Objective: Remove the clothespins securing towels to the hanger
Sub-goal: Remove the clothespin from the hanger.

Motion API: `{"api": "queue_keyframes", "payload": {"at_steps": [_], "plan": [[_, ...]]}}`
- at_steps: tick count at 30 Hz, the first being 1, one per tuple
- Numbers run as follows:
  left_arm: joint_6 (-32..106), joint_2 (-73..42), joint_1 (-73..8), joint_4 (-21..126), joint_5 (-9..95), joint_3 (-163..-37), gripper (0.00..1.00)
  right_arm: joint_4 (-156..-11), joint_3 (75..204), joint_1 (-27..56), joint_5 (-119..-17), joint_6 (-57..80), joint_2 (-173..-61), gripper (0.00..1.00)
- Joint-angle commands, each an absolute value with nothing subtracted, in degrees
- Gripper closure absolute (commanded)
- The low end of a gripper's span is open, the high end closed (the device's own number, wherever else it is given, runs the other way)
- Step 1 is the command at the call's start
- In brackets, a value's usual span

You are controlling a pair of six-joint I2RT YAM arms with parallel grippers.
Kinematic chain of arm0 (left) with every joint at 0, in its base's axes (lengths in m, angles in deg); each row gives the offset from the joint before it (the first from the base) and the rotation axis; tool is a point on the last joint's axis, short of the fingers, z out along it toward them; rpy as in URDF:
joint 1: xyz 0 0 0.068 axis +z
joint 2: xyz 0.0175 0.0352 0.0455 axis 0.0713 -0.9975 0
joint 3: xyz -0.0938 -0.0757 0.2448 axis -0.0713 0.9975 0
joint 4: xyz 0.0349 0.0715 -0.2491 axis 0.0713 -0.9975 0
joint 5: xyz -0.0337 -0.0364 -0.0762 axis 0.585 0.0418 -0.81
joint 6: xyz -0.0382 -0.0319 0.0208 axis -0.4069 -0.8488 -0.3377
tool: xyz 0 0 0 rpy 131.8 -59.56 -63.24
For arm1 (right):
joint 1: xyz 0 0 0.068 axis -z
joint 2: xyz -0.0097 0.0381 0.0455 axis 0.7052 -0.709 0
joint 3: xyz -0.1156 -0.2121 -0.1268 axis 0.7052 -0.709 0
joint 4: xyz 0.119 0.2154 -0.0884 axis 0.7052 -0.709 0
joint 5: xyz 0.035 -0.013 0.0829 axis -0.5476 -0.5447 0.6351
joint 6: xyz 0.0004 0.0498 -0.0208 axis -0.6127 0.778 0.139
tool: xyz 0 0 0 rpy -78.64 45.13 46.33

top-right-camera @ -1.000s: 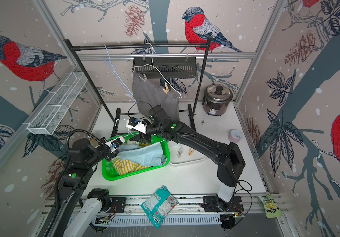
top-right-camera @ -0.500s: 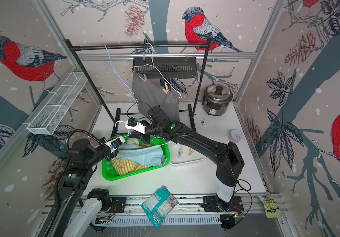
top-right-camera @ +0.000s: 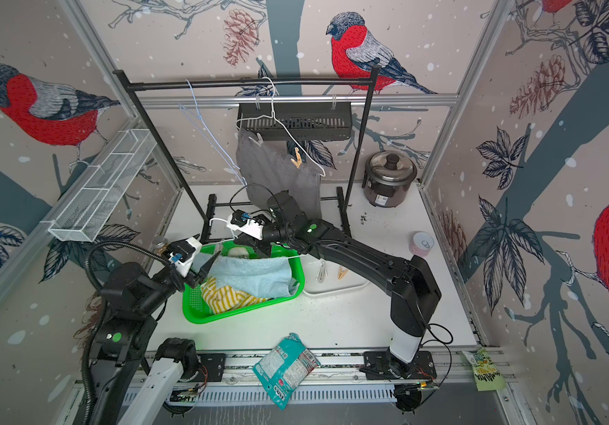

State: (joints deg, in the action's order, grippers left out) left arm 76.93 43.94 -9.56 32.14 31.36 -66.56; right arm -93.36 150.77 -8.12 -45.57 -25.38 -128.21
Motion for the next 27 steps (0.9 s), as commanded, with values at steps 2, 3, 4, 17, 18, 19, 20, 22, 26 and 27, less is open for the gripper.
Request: {"api": "queue_keyframes", "payload": {"at_steps": [2,3,4,17,18,19,20,22,26,27], "plan": [[57.7,46.43,-9.63,29.29,36.72,-67.05,0.29,-90.73,150.85,-8.08,-46.45,-23.99,-127.27,0.98],[55.2,46.88,-9.62,28.43,37.25,-67.04,0.29,-90.99,150.94,-8.04,-46.58,-23.85,-127.07,0.98],[51.95,47.15,-9.63,27.41,37.98,-67.14,0.3,-91.46,151.09,-8.04,-46.95,-23.61,-126.81,0.98],[18.35,48.0,-9.89,33.59,34.34,-58.94,0.35,-94.68,149.89,-6.89,-49.73,-19.26,-123.08,0.98],[17.24,47.45,-9.89,34.78,32.99,-58.7,0.34,-94.74,149.86,-6.87,-49.66,-19.24,-122.89,0.98],[16.36,46.6,-9.89,36.3,31.44,-58.48,0.33,-94.88,149.79,-6.83,-49.66,-19.13,-122.84,0.98],[15.61,45.86,-9.89,37.36,30.44,-58.47,0.33,-95.04,149.82,-6.83,-49.66,-19.17,-122.8,0.98],[14.12,44.67,-9.85,38.73,29.17,-58.56,0.32,-95.06,149.73,-6.61,-49.75,-18.9,-122.8,0.98],[11.33,42.91,-9.63,41.96,26.38,-58.31,0.33,-94.76,149.47,-6.34,-49.25,-18.32,-122.55,0.98],[11.3,42.58,-9.5,42.25,26.34,-58.63,0.33,-94.8,149.47,-6.37,-49.22,-18.13,-122.53,0.98]]}}
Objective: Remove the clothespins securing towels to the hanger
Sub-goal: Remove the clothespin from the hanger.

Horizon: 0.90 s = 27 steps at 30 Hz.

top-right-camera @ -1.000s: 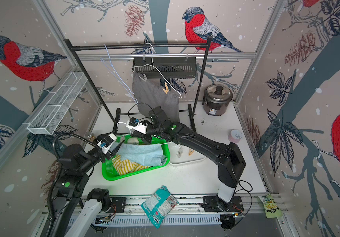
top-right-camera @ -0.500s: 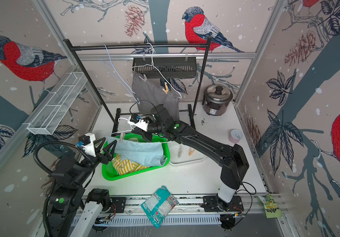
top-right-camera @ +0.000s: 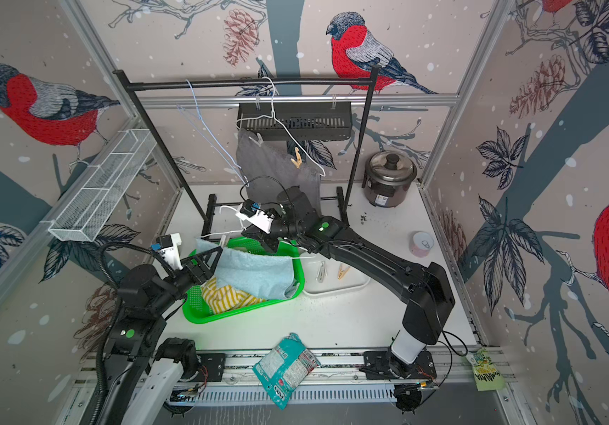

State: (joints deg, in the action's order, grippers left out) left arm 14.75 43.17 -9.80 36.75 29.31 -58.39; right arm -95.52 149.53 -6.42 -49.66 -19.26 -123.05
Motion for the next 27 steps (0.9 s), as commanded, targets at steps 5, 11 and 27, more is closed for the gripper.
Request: {"api": "queue_keyframes", "payload": {"at_steps": [5,11,27], "plan": [[15.19,40.48,-6.97,39.77,25.66,-63.44,0.36,-95.17,148.84,-5.6,-48.55,-17.95,-121.98,0.98],[17.17,35.09,-6.22,33.67,26.0,-72.07,0.35,-94.03,146.96,-4.83,-48.61,-18.57,-120.56,0.99],[1.37,31.1,-4.29,28.58,33.09,-74.99,0.33,-89.15,141.72,-5.33,-51.82,-19.91,-117.77,0.99]]}}
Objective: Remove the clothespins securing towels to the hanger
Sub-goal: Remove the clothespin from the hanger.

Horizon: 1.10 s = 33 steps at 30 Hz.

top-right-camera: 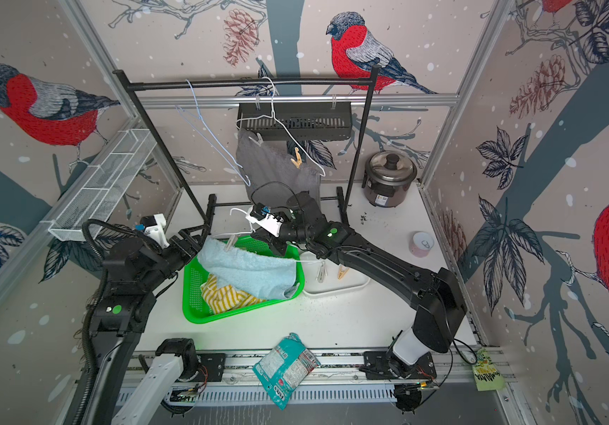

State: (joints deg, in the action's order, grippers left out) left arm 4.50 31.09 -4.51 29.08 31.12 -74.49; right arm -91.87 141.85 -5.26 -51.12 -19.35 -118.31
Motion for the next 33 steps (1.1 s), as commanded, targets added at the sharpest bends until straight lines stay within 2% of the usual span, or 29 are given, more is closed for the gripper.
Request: {"api": "queue_keyframes", "payload": {"at_steps": [1,6,15,20,22,25,33], "plan": [[1.9,31.17,-4.25,28.33,33.21,-75.29,0.33,-89.15,141.65,-5.34,-51.86,-19.88,-117.59,0.99],[13.61,30.95,-4.26,26.51,32.45,-78.61,0.33,-89.99,141.77,-4.91,-51.13,-20.75,-117.05,0.98],[55.11,25.88,-4.31,17.49,27.55,-91.81,0.35,-94.67,144.42,-2.35,-45.39,-24.39,-117.39,0.98],[73.98,24.41,-8.88,11.71,26.1,-93.89,0.4,-96.28,145.07,-0.57,-42.72,-25.66,-117.48,0.98],[81.79,25.21,-9.19,10.93,23.43,-92.51,0.39,-96.8,144.99,0.12,-41.39,-26.09,-117.4,0.98],[88.97,25.55,-9.19,10.63,20.77,-90.85,0.36,-97.41,145.16,0.72,-40.23,-26.45,-117.44,0.98],[98.31,19.99,-10.46,8.74,18.76,-92.14,0.36,-98.74,144.9,0.95,-37.38,-28.86,-116.87,0.98]]}}
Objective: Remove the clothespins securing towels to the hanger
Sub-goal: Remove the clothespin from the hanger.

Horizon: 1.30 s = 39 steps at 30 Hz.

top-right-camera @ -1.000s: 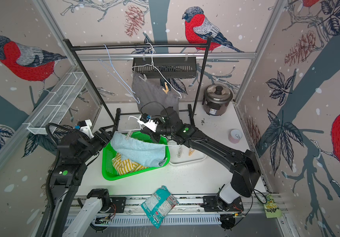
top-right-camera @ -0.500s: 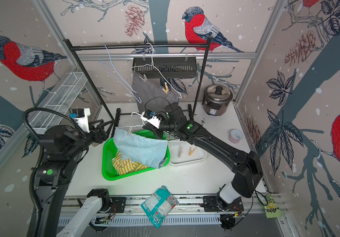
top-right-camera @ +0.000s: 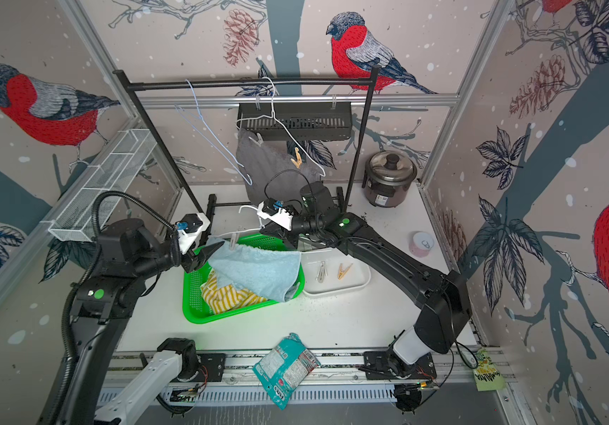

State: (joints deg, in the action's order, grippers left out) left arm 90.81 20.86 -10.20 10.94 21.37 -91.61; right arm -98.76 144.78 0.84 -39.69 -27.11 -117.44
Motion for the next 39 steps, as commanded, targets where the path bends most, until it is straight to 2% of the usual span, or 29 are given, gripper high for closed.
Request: {"api": "queue_keyframes", "payload": {"at_steps": [1,9,15,23,25,27,29,34,37,39], "plan": [[99.65,19.34,-10.59,8.43,18.04,-91.98,0.36,-98.61,144.73,1.01,-37.18,-29.01,-116.63,0.98],[104.29,14.91,-10.77,11.43,12.68,-91.14,0.37,-97.78,144.63,1.31,-35.06,-29.71,-116.51,0.98],[105.25,11.61,-10.77,12.39,8.79,-91.66,0.53,-96.0,144.37,1.17,-34.66,-28.79,-116.66,0.98],[105.43,13.0,-10.77,14.05,5.95,-88.35,0.54,-93.85,145.46,0.05,-34.71,-27.37,-118.18,0.98],[105.43,13.71,-10.76,14.7,6.26,-87.46,0.6,-93.73,145.84,-0.15,-34.85,-27.35,-118.33,0.98],[105.35,14.34,-10.77,15.37,6.65,-87.03,0.71,-93.71,145.95,-0.22,-35.1,-27.34,-118.44,0.98],[105.3,14.83,-10.77,15.94,7.11,-86.81,0.73,-93.94,146.04,-0.32,-35.64,-27.34,-118.63,0.98],[104.99,15.51,-10.77,16.78,7.83,-86.43,0.92,-94.31,146.29,-0.49,-36.37,-27.26,-118.8,0.98],[104.69,16.1,-10.77,17.88,9.67,-85.97,0.99,-94.04,146.17,-0.45,-37.71,-26.73,-118.32,0.97],[104.2,16.86,-10.77,18.95,10.9,-85.26,1.0,-93.95,145.64,-0.42,-38.62,-26.36,-117.66,0.9]]}}
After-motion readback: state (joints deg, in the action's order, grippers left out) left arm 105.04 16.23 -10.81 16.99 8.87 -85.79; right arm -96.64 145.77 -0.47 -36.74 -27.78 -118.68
